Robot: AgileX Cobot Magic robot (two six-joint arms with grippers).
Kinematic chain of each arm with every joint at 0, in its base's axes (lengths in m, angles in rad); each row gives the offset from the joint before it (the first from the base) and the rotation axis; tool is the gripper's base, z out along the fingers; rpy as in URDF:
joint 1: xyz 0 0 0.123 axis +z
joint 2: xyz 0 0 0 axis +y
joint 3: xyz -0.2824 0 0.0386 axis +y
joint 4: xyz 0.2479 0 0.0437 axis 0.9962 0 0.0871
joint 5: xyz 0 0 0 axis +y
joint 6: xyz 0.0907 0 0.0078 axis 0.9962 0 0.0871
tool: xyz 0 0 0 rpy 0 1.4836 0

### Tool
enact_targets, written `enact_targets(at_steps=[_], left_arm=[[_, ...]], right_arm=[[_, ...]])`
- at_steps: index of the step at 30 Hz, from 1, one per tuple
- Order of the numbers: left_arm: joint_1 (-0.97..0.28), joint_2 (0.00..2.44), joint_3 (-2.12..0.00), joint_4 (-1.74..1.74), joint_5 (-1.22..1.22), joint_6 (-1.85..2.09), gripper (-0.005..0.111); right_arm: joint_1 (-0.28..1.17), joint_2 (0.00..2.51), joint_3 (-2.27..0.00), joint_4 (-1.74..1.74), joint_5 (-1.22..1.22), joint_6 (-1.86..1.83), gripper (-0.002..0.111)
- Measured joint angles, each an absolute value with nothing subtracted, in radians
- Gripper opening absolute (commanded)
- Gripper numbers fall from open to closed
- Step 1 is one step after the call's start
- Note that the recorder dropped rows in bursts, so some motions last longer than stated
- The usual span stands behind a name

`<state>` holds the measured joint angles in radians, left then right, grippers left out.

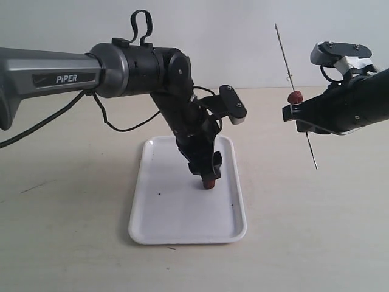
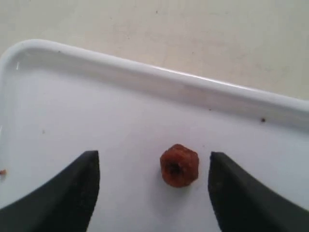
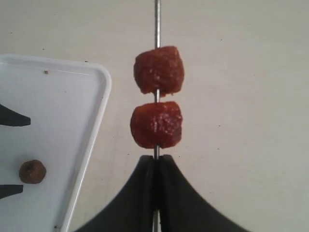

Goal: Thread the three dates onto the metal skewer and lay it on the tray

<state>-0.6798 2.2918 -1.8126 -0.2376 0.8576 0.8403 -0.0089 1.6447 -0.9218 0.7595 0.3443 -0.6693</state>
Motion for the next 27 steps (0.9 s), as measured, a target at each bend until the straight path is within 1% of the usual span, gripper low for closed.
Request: enact_targets(at_steps=[9, 27], left_arm=[[-0.68, 2.333, -1.813, -0.247, 0.876, 0.836, 0.063], [-0.68, 2.334, -1.813, -0.268, 0.879, 0.832, 0.063]], right_arm=[[-0.009, 1.645, -0.922, 0.76, 0.345, -0.669, 0.0], [-0.009, 1.645, -0.922, 0.76, 0.348, -0.669, 0.0]])
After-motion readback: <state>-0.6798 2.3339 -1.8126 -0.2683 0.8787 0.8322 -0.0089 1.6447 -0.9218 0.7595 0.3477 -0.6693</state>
